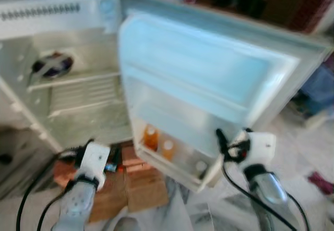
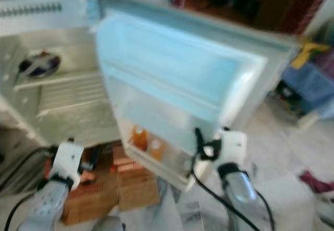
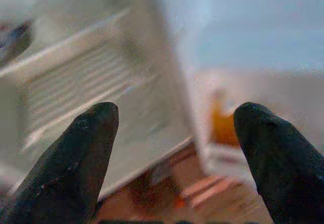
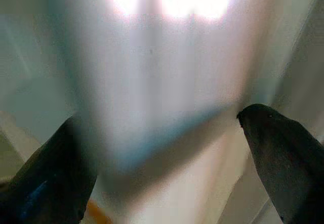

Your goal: Restocking fridge

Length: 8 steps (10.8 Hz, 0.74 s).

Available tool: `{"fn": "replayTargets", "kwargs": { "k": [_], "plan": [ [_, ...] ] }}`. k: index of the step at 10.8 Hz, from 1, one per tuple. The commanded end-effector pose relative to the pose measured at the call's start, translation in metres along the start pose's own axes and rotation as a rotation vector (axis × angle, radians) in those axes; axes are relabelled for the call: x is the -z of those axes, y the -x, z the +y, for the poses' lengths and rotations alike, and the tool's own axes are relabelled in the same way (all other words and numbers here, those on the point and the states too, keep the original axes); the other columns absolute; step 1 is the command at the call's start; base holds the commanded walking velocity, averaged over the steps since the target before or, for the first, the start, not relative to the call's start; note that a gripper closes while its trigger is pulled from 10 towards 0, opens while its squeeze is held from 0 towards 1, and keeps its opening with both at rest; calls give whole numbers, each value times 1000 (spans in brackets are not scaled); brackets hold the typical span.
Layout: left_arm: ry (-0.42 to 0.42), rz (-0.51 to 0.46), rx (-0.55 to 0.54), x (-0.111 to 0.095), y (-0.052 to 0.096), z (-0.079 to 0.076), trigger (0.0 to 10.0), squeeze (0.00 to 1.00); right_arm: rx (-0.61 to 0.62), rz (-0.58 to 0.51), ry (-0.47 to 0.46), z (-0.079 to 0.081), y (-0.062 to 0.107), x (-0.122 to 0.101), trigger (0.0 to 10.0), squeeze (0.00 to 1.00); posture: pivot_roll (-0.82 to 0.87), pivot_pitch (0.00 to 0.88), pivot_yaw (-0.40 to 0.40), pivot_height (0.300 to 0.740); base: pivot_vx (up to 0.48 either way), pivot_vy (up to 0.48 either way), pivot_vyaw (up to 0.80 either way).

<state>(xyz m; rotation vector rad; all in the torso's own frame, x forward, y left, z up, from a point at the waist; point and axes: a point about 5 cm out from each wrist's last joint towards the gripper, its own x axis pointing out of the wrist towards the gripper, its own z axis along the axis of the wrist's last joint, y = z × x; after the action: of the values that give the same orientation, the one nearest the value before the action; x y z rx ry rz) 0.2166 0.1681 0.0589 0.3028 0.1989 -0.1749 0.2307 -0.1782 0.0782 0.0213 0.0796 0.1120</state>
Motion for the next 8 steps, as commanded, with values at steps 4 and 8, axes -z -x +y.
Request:
{"fn": "replayTargets", "kwargs": {
  "k": [4,8],
  "plan": [
    [43,-54,69,-9,-8,-12,10000,0,-45,-37,7,4,-20,-12,10000,0,99,0,-38,740,0,0,0],
    [26,-67,98,-16,-19,-19,10000,0,-81,-73,35,13,-32,-20,10000,0,95,0,-40,740,-77,0,0]
  ]
}}
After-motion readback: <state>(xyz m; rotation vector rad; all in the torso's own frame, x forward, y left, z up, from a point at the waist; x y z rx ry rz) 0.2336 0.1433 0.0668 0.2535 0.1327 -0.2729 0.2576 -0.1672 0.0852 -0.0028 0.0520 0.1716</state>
